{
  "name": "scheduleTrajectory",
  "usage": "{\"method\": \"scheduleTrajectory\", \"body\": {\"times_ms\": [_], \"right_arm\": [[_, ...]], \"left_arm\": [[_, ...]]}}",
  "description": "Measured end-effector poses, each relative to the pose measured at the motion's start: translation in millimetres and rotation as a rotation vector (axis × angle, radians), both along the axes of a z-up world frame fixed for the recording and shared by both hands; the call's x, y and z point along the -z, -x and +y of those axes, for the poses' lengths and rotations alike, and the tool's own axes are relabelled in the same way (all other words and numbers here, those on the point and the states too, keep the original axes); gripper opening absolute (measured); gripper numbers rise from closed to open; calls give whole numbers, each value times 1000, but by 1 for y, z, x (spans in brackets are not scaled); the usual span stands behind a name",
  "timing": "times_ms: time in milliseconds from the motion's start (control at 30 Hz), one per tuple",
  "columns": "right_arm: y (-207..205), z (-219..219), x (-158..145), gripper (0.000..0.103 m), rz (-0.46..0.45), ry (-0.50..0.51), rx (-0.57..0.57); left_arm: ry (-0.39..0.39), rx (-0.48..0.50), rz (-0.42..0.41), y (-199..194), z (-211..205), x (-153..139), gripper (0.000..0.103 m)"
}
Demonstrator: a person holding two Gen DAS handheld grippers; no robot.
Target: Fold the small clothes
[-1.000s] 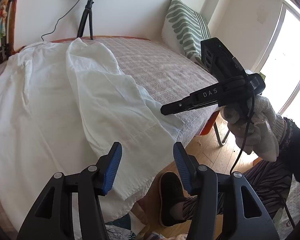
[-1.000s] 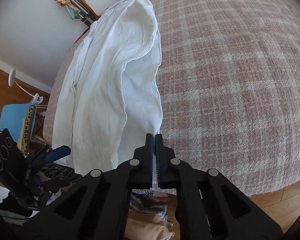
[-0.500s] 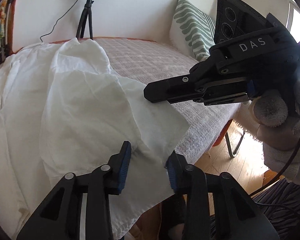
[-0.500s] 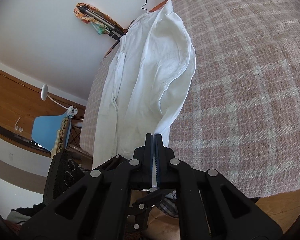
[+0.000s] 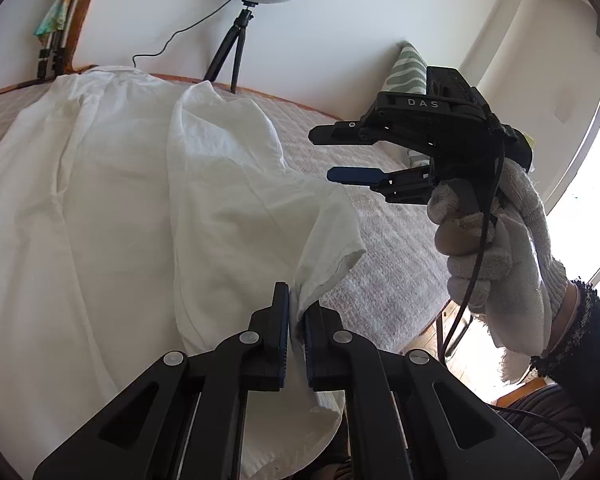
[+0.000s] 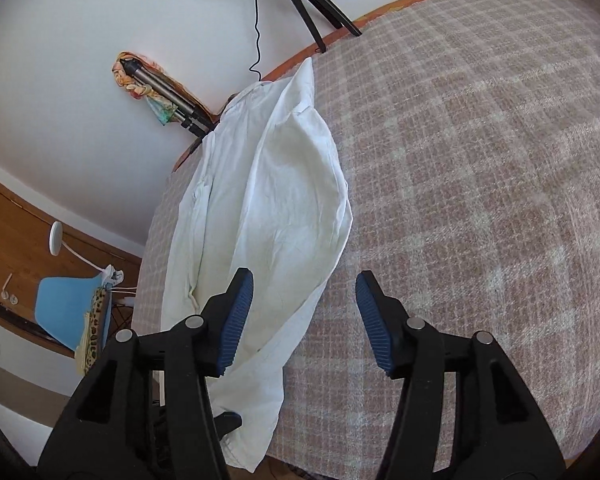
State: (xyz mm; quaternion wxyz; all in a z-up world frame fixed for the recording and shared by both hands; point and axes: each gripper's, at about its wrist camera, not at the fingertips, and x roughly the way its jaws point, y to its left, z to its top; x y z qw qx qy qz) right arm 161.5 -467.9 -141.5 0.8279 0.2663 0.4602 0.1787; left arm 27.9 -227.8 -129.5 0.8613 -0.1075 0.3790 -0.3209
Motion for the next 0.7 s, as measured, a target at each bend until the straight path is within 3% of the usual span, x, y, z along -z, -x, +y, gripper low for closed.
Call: {"method": "scheduleTrajectory", "body": {"times_ms": [133, 167, 200, 233, 333, 567, 700], "right_arm": [[-38, 11, 16, 56, 54, 2, 14], [-44, 14, 19, 51, 68, 4, 20], [-50, 18, 22, 39, 82, -6, 16], [-55, 22, 25, 7, 107, -16, 4], [-57, 41, 20, 5, 91, 16, -16], [-47, 130, -23, 5, -62, 226, -197], [-48, 188, -21, 4, -85, 338, -307]], "left_arm": [[5, 3, -10, 5, 2, -2, 5], [4, 5, -15, 7, 3, -3, 5], [2, 5, -20, 8, 4, -4, 5], [4, 5, -22, 11, 6, -5, 5], [7, 7, -21, 15, 11, -5, 5], [14, 5, 4, 21, 28, -3, 5], [32, -25, 40, 25, 44, 1, 5]]}}
